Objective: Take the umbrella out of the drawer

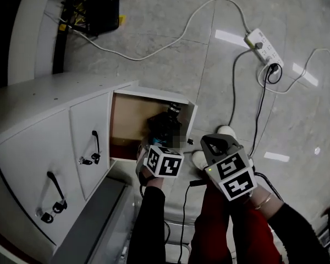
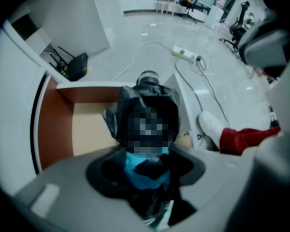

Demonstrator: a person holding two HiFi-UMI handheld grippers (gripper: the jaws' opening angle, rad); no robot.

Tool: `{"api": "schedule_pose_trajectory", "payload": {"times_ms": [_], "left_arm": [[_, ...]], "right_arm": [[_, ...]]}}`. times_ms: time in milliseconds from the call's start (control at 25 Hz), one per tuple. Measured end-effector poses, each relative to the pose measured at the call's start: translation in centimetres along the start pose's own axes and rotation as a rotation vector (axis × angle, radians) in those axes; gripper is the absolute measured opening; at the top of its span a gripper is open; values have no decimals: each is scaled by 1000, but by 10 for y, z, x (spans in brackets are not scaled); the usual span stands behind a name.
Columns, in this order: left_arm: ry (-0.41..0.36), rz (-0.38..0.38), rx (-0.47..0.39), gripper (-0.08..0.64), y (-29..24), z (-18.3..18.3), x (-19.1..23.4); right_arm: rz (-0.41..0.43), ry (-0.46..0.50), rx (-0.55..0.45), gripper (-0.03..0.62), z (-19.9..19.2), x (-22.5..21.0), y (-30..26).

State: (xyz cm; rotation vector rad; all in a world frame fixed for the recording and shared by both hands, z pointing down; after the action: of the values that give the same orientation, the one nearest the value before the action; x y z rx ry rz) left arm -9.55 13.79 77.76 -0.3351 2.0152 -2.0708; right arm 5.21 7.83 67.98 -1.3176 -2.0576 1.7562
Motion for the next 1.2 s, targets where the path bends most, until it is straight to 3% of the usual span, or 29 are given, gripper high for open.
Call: {"api": "schedule_pose_trajectory", "payload": {"times_ms": [640, 1200], "left_arm": [[85, 26, -161, 229, 108, 8, -18], [192, 56, -288, 229, 202, 12, -31]], "right_arm": [[-55, 9, -61, -3, 18, 7, 74], [-40, 58, -76, -3, 37, 35, 130]]}}
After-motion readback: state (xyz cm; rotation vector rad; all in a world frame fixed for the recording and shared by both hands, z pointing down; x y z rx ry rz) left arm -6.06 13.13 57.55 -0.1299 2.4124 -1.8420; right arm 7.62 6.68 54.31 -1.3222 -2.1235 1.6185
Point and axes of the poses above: the fingertips, and each gripper's own axes: y backward along the fingers, x to its left, z out of its top, the point moved 5 cm from there along y, backward along the fingers, and after that the axes turned 3 degrees about x, right-handed, at the moved point
